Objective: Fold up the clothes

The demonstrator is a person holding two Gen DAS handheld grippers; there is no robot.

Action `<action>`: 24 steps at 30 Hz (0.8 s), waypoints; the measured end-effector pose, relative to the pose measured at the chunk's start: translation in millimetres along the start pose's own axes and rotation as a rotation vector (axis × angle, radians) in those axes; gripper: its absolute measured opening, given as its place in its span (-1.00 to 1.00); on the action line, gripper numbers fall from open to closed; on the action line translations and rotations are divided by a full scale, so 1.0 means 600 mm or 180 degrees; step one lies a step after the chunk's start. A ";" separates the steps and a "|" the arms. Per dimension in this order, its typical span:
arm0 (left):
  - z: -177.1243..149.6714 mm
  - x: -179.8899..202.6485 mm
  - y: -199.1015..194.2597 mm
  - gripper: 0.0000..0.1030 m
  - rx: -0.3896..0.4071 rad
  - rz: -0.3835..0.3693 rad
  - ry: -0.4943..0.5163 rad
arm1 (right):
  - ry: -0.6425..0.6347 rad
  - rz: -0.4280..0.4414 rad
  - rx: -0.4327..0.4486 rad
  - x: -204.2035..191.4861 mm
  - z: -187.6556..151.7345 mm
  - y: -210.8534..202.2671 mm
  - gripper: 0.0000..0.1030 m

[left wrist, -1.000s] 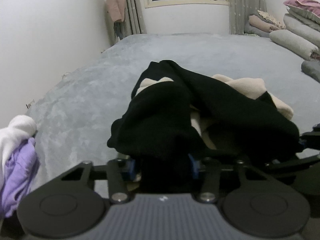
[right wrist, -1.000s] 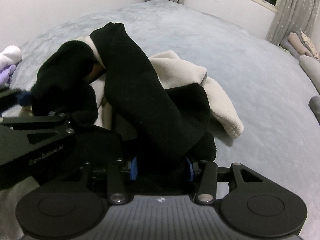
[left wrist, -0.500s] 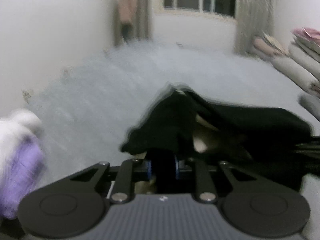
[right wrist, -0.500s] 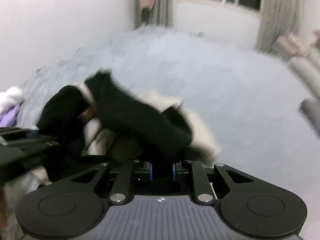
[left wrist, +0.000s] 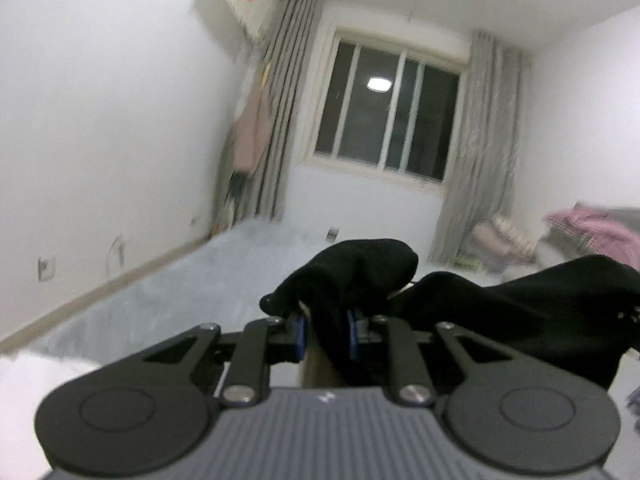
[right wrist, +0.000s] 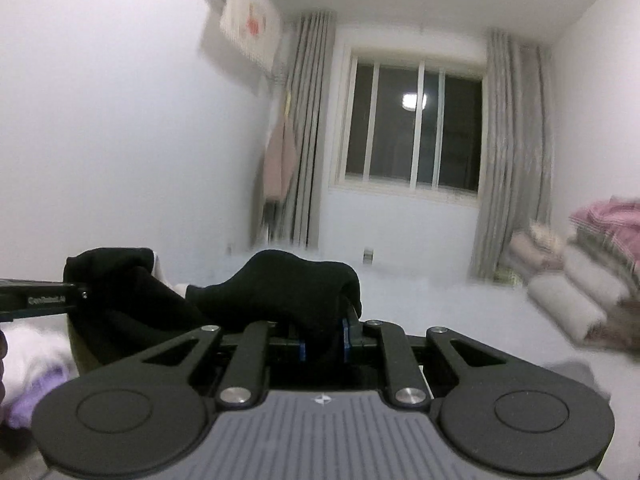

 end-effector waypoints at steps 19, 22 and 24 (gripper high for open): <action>-0.100 0.006 0.200 -0.33 -0.1005 0.0093 0.0138 | -0.0009 -0.0031 -0.0638 -0.019 -0.067 0.066 -0.61; -0.137 -0.023 0.236 0.02 -0.1264 0.0306 0.0265 | -0.0078 0.0127 -0.1277 -0.028 -0.140 0.143 -0.61; -0.141 -0.030 0.243 0.11 -0.1294 0.0338 0.0321 | -0.0158 0.0220 -0.1646 -0.034 -0.183 0.182 -0.55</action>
Point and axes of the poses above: each gripper's, at about its wrist camera, not at the fingertips, and y roughly the way its jaws point, x to its right, z to its top, the point moved 4 cm from there along y, roughly the way its jaws point, and after that the axes turned 6 degrees about -x, right-handed, at the moved point
